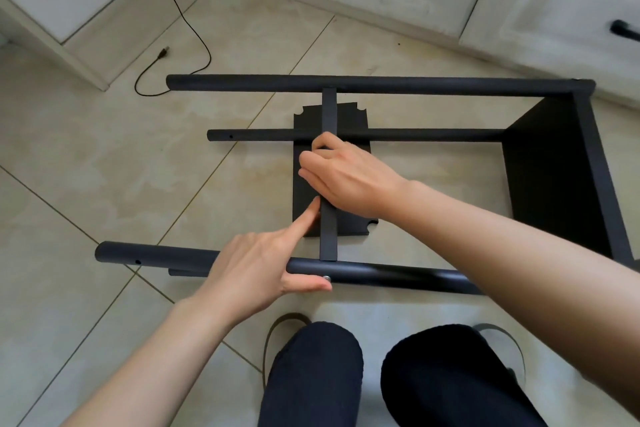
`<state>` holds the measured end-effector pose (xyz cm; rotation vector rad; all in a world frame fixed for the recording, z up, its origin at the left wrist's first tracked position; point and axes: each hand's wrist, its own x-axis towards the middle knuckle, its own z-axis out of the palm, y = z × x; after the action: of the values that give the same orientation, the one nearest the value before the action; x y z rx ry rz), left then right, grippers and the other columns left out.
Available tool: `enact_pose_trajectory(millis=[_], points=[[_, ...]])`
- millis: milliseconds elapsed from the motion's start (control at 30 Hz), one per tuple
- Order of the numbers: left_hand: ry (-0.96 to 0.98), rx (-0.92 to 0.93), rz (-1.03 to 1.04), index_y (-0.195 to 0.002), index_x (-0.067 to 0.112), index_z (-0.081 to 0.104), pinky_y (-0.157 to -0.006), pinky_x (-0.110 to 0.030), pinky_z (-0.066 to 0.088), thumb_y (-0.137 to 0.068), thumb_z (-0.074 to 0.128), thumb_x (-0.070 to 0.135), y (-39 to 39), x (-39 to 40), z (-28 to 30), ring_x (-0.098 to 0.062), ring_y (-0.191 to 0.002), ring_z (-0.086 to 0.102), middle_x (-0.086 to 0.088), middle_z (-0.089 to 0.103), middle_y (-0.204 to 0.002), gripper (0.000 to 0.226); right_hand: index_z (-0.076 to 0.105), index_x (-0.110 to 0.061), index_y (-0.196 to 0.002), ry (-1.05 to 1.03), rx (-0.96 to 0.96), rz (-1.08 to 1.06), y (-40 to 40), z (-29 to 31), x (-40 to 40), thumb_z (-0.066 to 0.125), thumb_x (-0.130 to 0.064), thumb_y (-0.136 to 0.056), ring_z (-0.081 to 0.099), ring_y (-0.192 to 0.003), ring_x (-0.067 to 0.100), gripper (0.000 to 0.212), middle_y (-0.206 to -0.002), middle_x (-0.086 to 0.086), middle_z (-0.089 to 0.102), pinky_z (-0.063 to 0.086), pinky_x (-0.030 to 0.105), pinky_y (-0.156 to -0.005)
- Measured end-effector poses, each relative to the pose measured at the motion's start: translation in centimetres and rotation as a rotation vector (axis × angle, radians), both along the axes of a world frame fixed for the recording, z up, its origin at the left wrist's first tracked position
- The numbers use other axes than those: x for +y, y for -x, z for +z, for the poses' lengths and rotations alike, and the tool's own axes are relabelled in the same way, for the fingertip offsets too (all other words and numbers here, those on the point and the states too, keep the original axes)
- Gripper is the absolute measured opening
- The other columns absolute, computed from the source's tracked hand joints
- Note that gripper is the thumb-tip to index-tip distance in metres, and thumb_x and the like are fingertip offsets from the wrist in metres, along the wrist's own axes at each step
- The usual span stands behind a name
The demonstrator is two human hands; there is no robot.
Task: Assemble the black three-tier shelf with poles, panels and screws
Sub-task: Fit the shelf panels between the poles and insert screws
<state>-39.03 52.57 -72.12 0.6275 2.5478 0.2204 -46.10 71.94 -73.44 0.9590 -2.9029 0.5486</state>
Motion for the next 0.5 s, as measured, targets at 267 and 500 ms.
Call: enact_pose_trajectory(millis=[267, 500], points=[[-0.131, 0.31, -0.063, -0.156, 0.045, 0.022, -0.041, -0.015, 0.016, -0.07, 0.033, 0.089, -0.4, 0.5, 0.6, -0.009, -0.038, 0.023, 0.013, 0.022, -0.046, 0.098, 0.049, 0.0, -0.085, 0.178, -0.058, -0.08, -0.5, 0.1, 0.6, 0.039, -0.017, -0.106, 0.046, -0.09, 0.027, 0.029, -0.074, 0.014, 0.052, 0.044, 0.044, -0.068], [-0.219, 0.318, -0.103, -0.149, 0.034, 0.045, -0.041, -0.005, 0.009, -0.073, 0.048, 0.079, -1.4, 0.3, 0.7, -0.016, -0.047, 0.055, 0.011, 0.076, -0.099, 0.089, 0.048, 0.0, -0.094, 0.175, -0.133, -0.084, -0.8, -0.1, 0.3, 0.035, -0.022, -0.107, 0.038, -0.08, 0.013, 0.029, -0.082, 0.014, 0.052, 0.045, 0.045, -0.066]])
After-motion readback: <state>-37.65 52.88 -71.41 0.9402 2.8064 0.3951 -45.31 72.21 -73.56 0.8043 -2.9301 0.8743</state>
